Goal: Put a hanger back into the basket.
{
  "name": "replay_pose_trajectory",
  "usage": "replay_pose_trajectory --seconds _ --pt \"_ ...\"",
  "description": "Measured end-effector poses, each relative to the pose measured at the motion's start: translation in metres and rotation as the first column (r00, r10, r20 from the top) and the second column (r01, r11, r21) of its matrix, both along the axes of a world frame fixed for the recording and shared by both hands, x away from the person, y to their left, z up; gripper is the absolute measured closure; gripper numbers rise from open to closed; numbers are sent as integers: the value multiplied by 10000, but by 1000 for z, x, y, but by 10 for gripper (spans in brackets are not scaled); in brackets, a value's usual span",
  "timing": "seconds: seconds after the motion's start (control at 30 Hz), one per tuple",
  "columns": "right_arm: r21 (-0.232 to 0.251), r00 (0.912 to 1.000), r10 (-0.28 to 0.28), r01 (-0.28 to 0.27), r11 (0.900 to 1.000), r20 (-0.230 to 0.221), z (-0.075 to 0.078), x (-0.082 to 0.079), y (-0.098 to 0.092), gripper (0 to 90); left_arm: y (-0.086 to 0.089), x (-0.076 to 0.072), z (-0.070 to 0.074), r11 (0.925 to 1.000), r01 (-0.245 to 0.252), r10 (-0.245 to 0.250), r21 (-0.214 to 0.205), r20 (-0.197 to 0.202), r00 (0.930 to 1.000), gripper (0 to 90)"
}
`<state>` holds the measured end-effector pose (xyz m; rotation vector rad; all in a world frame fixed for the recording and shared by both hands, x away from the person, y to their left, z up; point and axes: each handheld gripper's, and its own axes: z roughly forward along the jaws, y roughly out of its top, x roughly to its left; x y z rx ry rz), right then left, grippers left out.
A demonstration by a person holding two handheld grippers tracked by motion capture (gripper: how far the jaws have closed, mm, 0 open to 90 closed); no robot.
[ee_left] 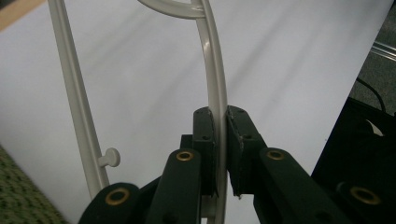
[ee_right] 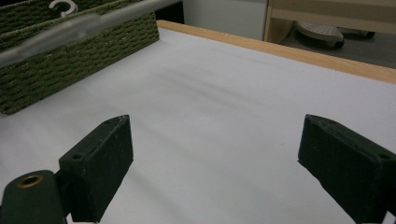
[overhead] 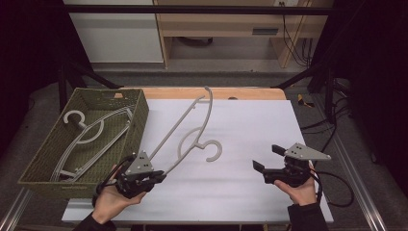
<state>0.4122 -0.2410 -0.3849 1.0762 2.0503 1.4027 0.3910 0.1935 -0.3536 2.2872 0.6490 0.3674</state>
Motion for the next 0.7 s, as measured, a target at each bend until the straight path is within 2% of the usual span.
replay_pose_trajectory --seconds 0.1,0.27,0.47,0.7 --pt "-12 10000 14 -14 10000 15 0 0 -1 99 7 -1 11 9996 67 -64 -278 132 9999 826" --pt "60 10000 -39 39 10000 26 1 0 -2 97 16 -1 28 9998 94 -84 -193 518 9986 826" --pt "80 10000 -40 40 10000 90 2 -1 -3 94 30 1 51 9993 270 -254 -240 665 9975 825" --pt "129 9998 -90 87 9999 204 3 -2 -4 72 49 10 64 9998 -93 107 -195 730 9973 826"
